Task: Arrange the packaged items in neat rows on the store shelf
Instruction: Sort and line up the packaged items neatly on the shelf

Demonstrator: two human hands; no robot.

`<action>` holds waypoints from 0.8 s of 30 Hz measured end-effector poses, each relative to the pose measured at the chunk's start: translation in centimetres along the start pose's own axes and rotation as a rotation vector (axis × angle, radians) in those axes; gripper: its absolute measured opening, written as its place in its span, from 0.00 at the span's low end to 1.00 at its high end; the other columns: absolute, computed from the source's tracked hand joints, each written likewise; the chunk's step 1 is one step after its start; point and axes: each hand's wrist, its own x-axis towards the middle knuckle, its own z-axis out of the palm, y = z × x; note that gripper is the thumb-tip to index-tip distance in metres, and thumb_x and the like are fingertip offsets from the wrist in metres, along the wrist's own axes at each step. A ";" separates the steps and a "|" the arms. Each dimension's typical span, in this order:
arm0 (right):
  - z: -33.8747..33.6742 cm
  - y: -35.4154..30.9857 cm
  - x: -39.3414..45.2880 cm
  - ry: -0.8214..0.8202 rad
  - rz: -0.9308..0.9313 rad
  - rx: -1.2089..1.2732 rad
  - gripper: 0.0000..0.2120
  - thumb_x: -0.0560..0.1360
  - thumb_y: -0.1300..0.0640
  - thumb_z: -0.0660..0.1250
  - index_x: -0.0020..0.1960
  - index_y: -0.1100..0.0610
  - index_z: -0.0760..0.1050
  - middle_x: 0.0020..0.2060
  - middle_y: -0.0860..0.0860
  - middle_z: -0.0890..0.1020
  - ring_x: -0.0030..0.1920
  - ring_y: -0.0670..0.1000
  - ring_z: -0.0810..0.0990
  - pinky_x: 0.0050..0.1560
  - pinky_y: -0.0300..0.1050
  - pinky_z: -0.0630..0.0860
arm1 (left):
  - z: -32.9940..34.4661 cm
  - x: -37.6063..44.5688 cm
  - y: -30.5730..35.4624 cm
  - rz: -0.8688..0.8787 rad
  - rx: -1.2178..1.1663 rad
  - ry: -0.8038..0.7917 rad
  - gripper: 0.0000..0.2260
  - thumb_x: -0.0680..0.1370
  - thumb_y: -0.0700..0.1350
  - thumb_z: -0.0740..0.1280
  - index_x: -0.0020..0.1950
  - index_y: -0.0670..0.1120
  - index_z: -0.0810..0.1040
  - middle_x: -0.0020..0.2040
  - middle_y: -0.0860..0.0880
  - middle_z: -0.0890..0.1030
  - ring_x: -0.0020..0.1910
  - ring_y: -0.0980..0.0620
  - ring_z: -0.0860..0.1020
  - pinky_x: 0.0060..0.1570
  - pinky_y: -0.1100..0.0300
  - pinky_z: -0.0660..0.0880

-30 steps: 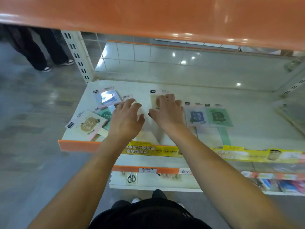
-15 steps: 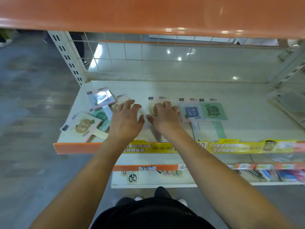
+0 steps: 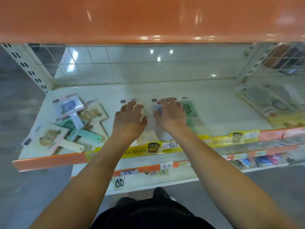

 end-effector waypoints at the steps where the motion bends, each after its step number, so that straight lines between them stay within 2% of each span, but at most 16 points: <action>1: -0.2 0.5 0.0 0.000 0.006 0.004 0.21 0.77 0.47 0.62 0.69 0.46 0.70 0.70 0.51 0.67 0.68 0.60 0.65 0.65 0.53 0.64 | 0.3 0.2 0.5 0.004 0.009 -0.006 0.19 0.77 0.52 0.63 0.67 0.50 0.71 0.71 0.48 0.68 0.67 0.44 0.68 0.60 0.50 0.68; 9: -1.4 4.3 0.7 0.000 0.025 -0.025 0.22 0.78 0.45 0.62 0.71 0.46 0.68 0.72 0.53 0.65 0.70 0.61 0.63 0.68 0.55 0.63 | 1.8 1.2 2.6 -0.059 0.046 -0.062 0.22 0.78 0.58 0.59 0.70 0.51 0.67 0.74 0.47 0.63 0.72 0.42 0.62 0.67 0.46 0.63; 14: -0.5 5.8 0.7 -0.059 0.004 -0.074 0.20 0.78 0.43 0.61 0.70 0.42 0.68 0.73 0.51 0.63 0.73 0.62 0.58 0.70 0.57 0.59 | 2.7 1.3 2.6 -0.154 0.090 -0.116 0.26 0.78 0.61 0.57 0.69 0.45 0.67 0.73 0.45 0.62 0.73 0.40 0.58 0.68 0.44 0.61; 20: 0.2 6.5 0.8 -0.042 -0.022 -0.075 0.21 0.78 0.42 0.60 0.70 0.42 0.69 0.71 0.51 0.66 0.71 0.61 0.61 0.68 0.56 0.62 | 3.6 0.5 2.4 -0.128 0.117 -0.107 0.29 0.78 0.62 0.55 0.71 0.42 0.64 0.74 0.44 0.61 0.74 0.40 0.55 0.69 0.45 0.59; 24: 0.3 6.5 0.7 -0.036 -0.024 -0.073 0.21 0.78 0.42 0.60 0.70 0.42 0.68 0.71 0.50 0.67 0.72 0.61 0.61 0.69 0.57 0.62 | 3.4 0.3 2.5 -0.116 0.109 -0.096 0.29 0.79 0.62 0.55 0.70 0.43 0.66 0.73 0.45 0.63 0.74 0.41 0.57 0.69 0.45 0.59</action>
